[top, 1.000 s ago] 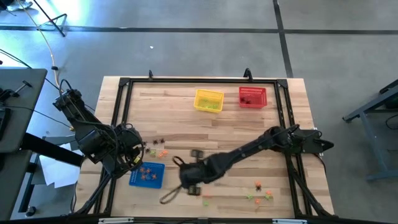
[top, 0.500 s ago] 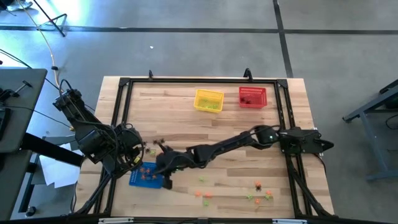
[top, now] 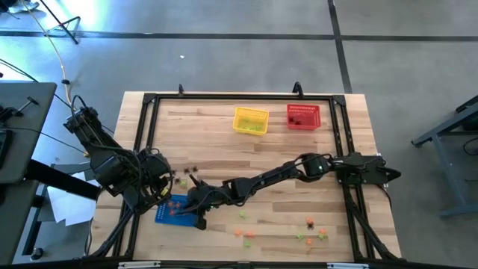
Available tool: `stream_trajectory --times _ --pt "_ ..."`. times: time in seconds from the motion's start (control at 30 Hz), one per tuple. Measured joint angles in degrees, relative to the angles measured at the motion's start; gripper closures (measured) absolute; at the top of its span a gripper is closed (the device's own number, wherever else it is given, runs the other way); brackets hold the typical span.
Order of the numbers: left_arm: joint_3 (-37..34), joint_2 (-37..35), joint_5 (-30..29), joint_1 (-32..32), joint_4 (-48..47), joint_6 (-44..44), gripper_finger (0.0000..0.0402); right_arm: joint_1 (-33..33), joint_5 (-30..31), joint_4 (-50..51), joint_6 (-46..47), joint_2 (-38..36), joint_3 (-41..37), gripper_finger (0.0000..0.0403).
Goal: Sort Halloween decoration
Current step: Put the orange spider toy into the blue bin
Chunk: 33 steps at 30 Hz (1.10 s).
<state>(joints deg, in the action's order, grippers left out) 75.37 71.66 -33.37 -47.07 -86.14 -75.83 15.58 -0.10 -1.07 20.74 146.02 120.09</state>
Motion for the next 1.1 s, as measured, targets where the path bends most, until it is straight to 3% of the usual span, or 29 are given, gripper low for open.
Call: stream_trajectory --times 0.27,0.43,0.6,0.73,0.83,0.93,1.1 --pt "0.00 0.00 -0.01 0.00 0.03 -0.04 0.0302 0.06 -0.41 0.96 -0.19 -0.51 0.00 0.0269" --pt "0.00 0.00 -0.02 0.00 0.05 -0.04 0.0302 0.17 0.00 8.37 -3.96 -5.45 0.17 0.0264" --pt "0.02 0.00 -0.01 -0.01 0.31 -0.04 0.0302 3.08 0.14 27.36 -5.04 -12.61 0.28 0.0279" --pt "0.02 0.00 -0.08 0.00 0.36 0.06 0.0302 7.81 0.73 46.36 1.15 -17.89 0.28 0.0293" --pt "0.03 0.00 -0.63 -0.02 0.76 0.96 0.0302 11.69 4.70 58.22 10.46 -20.23 0.28 0.0302" --pt "0.04 0.00 -1.39 0.00 0.86 1.03 0.0302 15.16 8.79 65.57 19.30 -20.87 0.22 0.0306" --pt "0.04 0.00 -2.26 0.07 2.84 1.07 0.0302 17.82 7.97 65.66 26.83 -21.02 -4.88 0.0307"
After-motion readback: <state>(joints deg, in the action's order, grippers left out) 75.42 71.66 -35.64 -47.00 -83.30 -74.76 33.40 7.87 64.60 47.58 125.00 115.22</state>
